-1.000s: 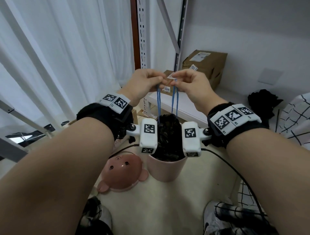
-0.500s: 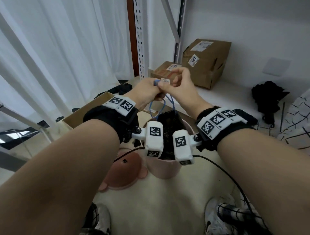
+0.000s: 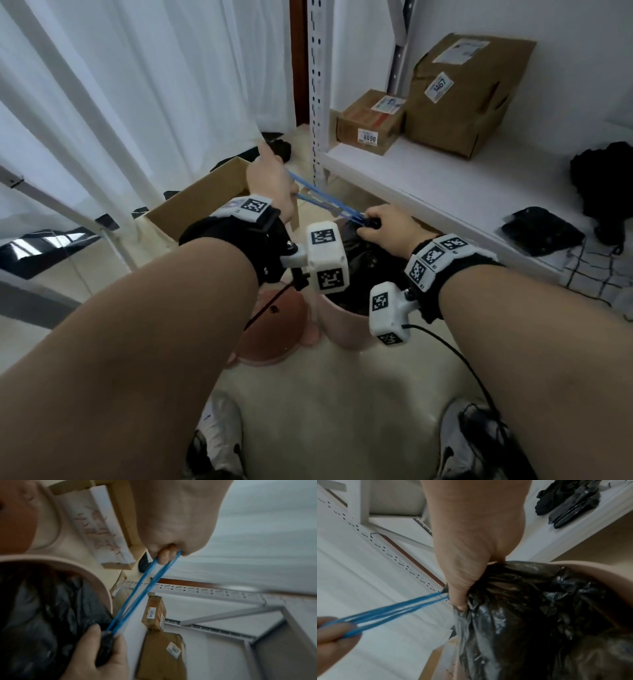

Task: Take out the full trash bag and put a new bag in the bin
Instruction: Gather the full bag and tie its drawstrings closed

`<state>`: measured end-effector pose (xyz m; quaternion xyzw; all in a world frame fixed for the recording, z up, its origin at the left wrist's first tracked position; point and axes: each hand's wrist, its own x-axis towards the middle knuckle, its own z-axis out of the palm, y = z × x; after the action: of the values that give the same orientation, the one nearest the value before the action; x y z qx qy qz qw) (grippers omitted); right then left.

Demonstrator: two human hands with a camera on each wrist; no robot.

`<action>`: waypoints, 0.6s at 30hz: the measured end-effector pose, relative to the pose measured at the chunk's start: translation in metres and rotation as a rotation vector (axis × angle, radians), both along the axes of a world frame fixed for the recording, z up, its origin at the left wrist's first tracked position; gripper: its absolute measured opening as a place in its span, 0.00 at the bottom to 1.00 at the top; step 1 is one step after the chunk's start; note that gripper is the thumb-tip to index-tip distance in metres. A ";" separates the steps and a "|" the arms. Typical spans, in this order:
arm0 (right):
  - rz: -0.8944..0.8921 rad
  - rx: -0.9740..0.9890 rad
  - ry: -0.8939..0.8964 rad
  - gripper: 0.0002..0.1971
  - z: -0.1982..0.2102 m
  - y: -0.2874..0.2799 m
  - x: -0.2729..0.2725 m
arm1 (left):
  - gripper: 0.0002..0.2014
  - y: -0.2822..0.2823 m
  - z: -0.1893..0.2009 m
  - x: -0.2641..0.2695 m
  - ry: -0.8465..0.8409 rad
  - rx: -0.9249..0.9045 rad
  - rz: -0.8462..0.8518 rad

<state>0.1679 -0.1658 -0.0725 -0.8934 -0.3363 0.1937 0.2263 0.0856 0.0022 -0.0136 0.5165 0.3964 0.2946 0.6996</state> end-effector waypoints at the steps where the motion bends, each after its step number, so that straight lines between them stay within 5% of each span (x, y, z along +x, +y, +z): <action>1: 0.017 0.001 -0.005 0.04 -0.002 -0.001 -0.001 | 0.21 -0.002 -0.001 0.001 0.076 0.184 -0.030; 4: 0.050 -0.007 -0.036 0.15 -0.006 -0.007 -0.003 | 0.21 -0.009 -0.005 0.002 0.206 0.719 -0.264; 7: 0.143 -0.025 -0.102 0.26 -0.016 -0.021 -0.004 | 0.20 -0.008 -0.027 -0.004 0.350 0.849 -0.572; 9: 0.229 -0.161 -0.177 0.33 -0.024 -0.031 -0.005 | 0.24 -0.009 -0.051 -0.012 0.627 0.954 -0.716; 12: 0.299 -0.382 -0.266 0.26 -0.039 -0.040 -0.012 | 0.37 -0.013 -0.087 -0.021 0.957 1.140 -0.856; 15: 0.344 -0.439 -0.145 0.29 -0.052 -0.040 -0.014 | 0.34 -0.014 -0.107 -0.015 1.064 1.053 -0.874; 18: 0.377 -0.484 -0.048 0.36 -0.060 -0.039 -0.014 | 0.19 -0.013 -0.113 -0.006 1.082 0.945 -0.938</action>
<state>0.1544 -0.2044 -0.1324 -0.8475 -0.4454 0.2856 -0.0412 0.0798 -0.0108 -0.1262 0.9337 0.2565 -0.1780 0.1751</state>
